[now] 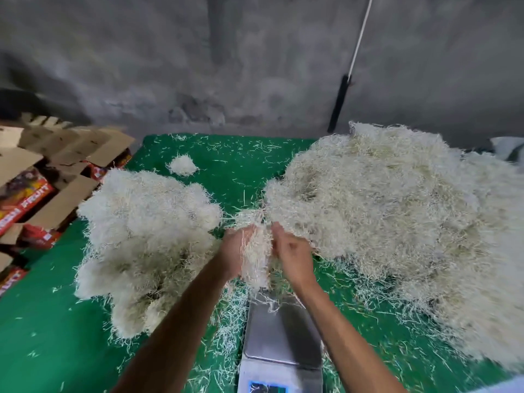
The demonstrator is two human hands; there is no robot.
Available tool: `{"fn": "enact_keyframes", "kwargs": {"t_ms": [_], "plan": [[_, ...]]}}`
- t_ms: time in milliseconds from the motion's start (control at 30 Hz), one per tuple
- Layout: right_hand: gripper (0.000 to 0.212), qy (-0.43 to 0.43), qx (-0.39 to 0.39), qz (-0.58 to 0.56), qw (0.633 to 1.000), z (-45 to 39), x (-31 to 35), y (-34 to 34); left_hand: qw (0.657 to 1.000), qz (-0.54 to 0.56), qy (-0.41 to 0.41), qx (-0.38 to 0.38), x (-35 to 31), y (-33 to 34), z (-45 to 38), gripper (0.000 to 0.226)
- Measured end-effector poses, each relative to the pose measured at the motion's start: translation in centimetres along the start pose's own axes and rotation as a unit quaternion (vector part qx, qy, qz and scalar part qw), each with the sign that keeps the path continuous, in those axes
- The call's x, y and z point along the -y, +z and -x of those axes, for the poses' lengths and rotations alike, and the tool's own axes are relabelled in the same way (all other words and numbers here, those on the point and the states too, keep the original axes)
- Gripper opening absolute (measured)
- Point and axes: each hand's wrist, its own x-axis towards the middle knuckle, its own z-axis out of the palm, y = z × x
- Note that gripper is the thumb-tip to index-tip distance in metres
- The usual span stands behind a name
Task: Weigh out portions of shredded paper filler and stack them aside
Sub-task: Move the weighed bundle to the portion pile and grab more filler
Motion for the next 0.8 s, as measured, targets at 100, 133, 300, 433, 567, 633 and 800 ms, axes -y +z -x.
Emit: {"fn": "enact_keyframes", "kwargs": {"t_ms": [100, 133, 300, 433, 567, 633, 800], "plan": [[0.054, 0.125, -0.054, -0.060, 0.989, -0.8, -1.2, -1.5, 0.992, -0.063, 0.108, -0.033, 1.0, -2.3, 1.0, 0.050], [0.048, 0.167, -0.039, -0.077, 0.982, -1.3, -1.2, -1.7, 0.991, -0.050, 0.114, -0.048, 0.9, -2.4, 1.5, 0.054], [0.066, 0.203, -0.006, -0.179, 0.963, -3.4, 1.3, -1.1, 0.950, -0.201, 0.237, 0.002, -1.6, -0.6, 3.7, 0.092], [0.069, 0.046, 0.086, 0.037, 0.995, -2.0, 3.0, 1.3, 0.997, -0.066, 0.025, -0.024, -1.8, 1.2, 2.1, 0.052], [0.019, -0.063, 0.103, 0.044, 0.992, -0.4, 2.5, 0.9, 0.980, -0.136, 0.027, -0.140, -3.3, 1.6, 1.4, 0.063], [0.024, -0.065, 0.019, -0.032, 0.997, -0.1, 2.2, 0.1, 0.972, -0.160, 0.028, -0.169, -3.6, 1.6, 1.6, 0.074], [0.042, -0.019, 0.036, -0.025, 0.999, -0.2, 1.3, -0.9, 0.984, 0.009, 0.061, -0.165, -5.0, 0.1, 2.2, 0.057]]}}
